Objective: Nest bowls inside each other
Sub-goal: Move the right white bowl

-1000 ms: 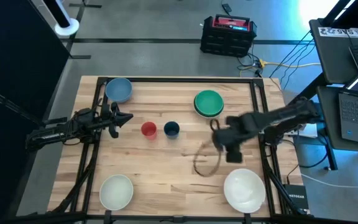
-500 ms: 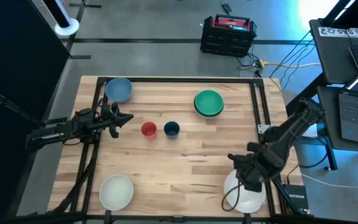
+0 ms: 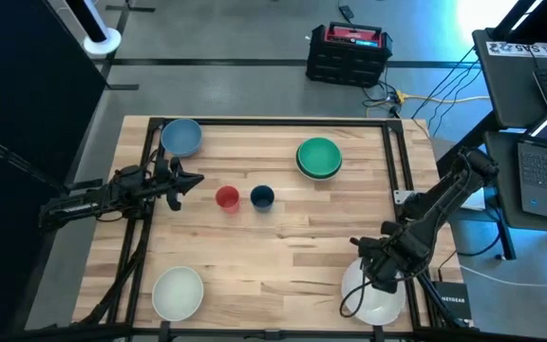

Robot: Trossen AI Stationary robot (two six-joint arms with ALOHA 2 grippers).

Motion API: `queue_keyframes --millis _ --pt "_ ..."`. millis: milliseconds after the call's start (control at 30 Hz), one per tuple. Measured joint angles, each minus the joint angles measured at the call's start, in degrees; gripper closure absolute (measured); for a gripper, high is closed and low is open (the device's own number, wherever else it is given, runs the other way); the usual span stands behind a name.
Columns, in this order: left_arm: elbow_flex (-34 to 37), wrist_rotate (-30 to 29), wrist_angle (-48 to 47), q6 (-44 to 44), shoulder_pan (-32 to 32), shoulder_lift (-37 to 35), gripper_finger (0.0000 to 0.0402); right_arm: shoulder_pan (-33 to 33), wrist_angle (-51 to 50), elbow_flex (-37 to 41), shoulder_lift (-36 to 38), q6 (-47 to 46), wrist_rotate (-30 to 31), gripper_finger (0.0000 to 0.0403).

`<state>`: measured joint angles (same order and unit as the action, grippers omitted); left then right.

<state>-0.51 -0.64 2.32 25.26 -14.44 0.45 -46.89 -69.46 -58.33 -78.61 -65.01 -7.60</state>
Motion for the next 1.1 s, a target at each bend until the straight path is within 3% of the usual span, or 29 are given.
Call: queue_keyframes --millis 433,500,600,1100 --pt "0.0 0.01 0.01 0.52 0.0 0.01 0.0402 0.3 15.87 11.28 1.66 -2.54 -2.51 0.0288" --pt "0.0 0.0 0.03 0.53 0.0 0.0 0.0402 0.56 17.17 12.44 1.64 -3.36 -2.61 0.0306" --pt "0.0 0.0 0.06 0.64 0.0 0.0 0.0402 1.91 17.22 13.53 1.64 -6.74 -3.22 0.037" --pt "0.0 0.0 0.1 1.34 0.0 0.0 0.0402 24.36 20.23 13.07 1.62 -5.15 -0.19 0.0401"
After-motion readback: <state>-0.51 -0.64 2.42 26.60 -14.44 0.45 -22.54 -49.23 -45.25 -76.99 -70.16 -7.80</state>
